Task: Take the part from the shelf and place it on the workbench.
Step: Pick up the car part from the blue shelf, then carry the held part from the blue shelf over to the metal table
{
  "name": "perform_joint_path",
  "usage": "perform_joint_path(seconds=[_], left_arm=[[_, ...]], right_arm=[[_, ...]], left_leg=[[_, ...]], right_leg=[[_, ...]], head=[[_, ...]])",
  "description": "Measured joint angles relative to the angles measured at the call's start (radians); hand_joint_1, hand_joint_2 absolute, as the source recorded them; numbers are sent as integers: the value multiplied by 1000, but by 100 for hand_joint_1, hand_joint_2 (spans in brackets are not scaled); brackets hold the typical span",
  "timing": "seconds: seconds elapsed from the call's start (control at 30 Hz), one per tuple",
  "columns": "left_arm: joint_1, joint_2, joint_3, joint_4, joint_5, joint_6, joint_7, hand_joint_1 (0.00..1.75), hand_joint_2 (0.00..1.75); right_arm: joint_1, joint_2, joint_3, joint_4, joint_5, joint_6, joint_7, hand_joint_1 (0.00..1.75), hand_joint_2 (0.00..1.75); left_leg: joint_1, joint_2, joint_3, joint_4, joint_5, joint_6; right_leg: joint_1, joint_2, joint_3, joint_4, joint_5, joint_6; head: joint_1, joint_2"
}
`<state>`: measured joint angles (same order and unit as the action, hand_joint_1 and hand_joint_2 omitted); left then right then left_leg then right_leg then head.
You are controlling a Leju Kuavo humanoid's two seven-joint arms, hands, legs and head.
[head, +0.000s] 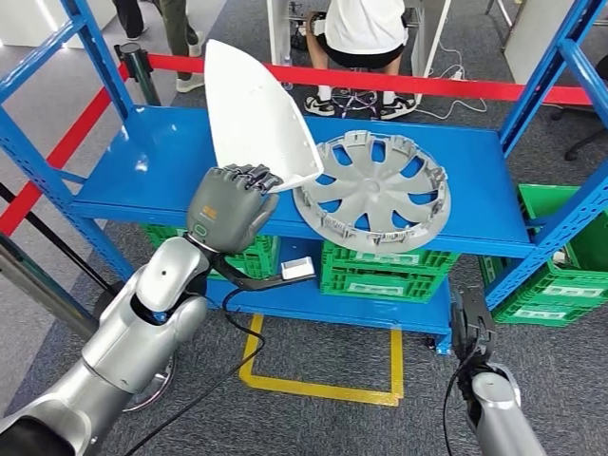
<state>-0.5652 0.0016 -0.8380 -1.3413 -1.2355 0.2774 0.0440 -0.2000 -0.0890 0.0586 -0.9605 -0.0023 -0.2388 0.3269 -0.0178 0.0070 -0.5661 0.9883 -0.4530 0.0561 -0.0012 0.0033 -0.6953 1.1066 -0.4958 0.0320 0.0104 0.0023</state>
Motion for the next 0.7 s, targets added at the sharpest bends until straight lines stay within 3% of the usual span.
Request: perform_joint_path(seconds=[0.07, 0.1, 0.13, 0.17, 0.23, 0.3, 0.33, 0.4, 0.43, 0.5, 0.57, 0.6, 0.63, 0.67, 0.7], left_arm=[[2, 0, 0, 0, 0, -1, 0, 155, 175], [3, 0, 0, 0, 0, -2, 0, 155, 175], [4, 1, 0, 0, 0, -3, 0, 155, 175], [4, 1, 0, 0, 0, -3, 0, 155, 175], [4, 1, 0, 0, 0, -3, 0, 155, 175], [4, 0, 0, 0, 0, -3, 0, 155, 175], [4, 0, 0, 0, 0, -3, 0, 155, 175], [4, 1, 0, 1, 1, -3, 0, 155, 175], [3, 2, 0, 1, 1, -3, 0, 155, 175], [3, 4, 1, 1, 3, -4, 0, 155, 175], [3, 6, 1, 1, 6, -4, 0, 155, 175], [4, 7, 1, 2, 9, -5, -1, 155, 175], [5, 8, 1, 2, 11, -5, -1, 155, 175], [5, 9, 1, 2, 12, -5, -1, 155, 175], [5, 9, 1, 3, 13, -5, -2, 155, 175]], right_arm=[[-2, 0, 0, 0, 0, 0, 0, 0, 0], [-2, 0, 0, 1, 0, -1, 0, 0, 0], [-2, 0, 0, 1, 0, -1, 0, 0, 0], [-2, 0, 0, 1, 0, -1, 0, 0, 0], [-5, 0, 0, 1, 0, -1, 0, 0, 0], [-8, 0, 0, 1, 0, -1, 0, 0, 0], [-8, 0, 0, 1, 0, -1, -1, 0, 0], [-7, 0, 0, 2, 1, -1, -1, 0, 0], [-8, 1, 0, 2, 1, -1, -1, 0, 0], [-11, 2, 0, 2, 1, 0, -1, 0, 0], [-12, 2, 0, 3, 1, 0, -1, 0, 0], [-12, 2, 0, 4, 1, -1, -1, 0, 0], [-12, 2, 0, 5, 2, -1, -1, 0, 0], [-12, 2, 0, 6, 2, -1, -1, 0, 0], [-12, 2, 0, 7, 2, -2, -1, 0, 0]], left_leg=[[1, 0, -28, 0, 21, 0], [1, 0, -42, 0, 32, -2], [2, 0, -56, 1, 42, -5], [4, 0, -70, 2, 52, -9], [7, 0, -93, 7, 68, -20], [6, 0, -110, 15, 85, -32], [6, 0, -115, 17, 94, -37], [7, -1, -122, 18, 107, -45], [8, -2, -128, 25, 95, -51], [12, -4, -153, 94, 19, -63], [14, -4, -184, 224, -77, -71], [15, -4, -192, 280, -100, -72], [15, -4, -187, 310, -100, -70], [15, -4, -166, 307, -83, -66], [13, -5, -127, 270, -58, -58]], right_leg=[[-6, -1, -34, 124, -81, 11], [-9, -1, -40, 170, -93, 17], [-13, -1, -34, 189, -84, 22], [-17, -2, -9, 173, -58, 27], [-24, -4, 83, 57, -17, 37], [-24, -2, 163, -61, -27, 35], [-21, -1, 178, -88, -38, 29], [-19, -2, 170, -92, -31, 8], [-19, -3, 161, -91, -23, -3], [-21, -6, 139, -92, -1, -25], [-19, -7, 110, -91, 23, -33], [-17, -7, 95, -91, 34, -34], [-15, -7, 80, -90, 46, -34], [-12, -7, 65, -90, 57, -33], [-9, -6, 50, -90, 69, -33]], head=[[0, 0], [0, 0], [0, 0], [0, 0], [1, 0], [-1, 0], [-2, 0], [-2, 0], [-3, 0], [-7, 0], [-10, 0], [-10, 0], [-11, 0], [-11, 0], [-11, 0]])
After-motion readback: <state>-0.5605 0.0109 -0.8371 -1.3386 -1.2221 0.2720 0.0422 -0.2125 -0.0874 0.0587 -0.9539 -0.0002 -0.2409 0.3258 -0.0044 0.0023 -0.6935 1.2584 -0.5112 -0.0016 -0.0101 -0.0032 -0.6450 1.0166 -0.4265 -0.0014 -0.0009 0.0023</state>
